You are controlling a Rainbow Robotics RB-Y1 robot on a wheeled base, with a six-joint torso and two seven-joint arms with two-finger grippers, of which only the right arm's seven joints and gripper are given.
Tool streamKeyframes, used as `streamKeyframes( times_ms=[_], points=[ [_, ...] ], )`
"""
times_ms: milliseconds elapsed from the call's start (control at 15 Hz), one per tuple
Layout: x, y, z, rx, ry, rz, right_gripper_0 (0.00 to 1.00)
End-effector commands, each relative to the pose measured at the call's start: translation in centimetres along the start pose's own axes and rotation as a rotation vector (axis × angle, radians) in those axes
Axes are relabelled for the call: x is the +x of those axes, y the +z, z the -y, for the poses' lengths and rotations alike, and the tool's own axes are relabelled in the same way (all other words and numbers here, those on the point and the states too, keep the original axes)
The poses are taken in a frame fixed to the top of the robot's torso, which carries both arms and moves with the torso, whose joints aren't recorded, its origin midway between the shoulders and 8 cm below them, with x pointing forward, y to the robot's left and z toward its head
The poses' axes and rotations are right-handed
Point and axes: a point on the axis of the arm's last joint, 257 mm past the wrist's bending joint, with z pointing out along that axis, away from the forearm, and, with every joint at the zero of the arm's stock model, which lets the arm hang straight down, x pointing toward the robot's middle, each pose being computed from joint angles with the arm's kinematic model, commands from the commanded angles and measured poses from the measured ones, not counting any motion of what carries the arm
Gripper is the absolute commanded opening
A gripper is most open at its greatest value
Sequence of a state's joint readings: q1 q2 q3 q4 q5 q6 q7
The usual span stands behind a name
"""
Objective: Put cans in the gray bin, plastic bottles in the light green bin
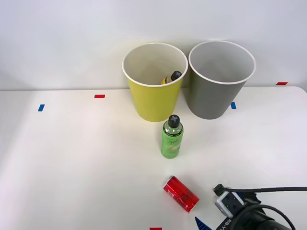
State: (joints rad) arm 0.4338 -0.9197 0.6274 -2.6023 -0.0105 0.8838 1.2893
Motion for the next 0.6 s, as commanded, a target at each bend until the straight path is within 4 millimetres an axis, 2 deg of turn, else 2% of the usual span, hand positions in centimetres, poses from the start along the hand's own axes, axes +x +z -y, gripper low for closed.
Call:
streamKeyframes(
  times_ms=[67,267,600],
  points=[
    [-0.9,0.4,-0.7,-0.013,0.011,-0.032,0.88],
    [-1.7,1.1,-0.2,-0.001,-0.047,-0.081,0.84],
    [-2.7,1.4,-1.5,-0.066,-0.005,-0.132,0.82]
  ],
)
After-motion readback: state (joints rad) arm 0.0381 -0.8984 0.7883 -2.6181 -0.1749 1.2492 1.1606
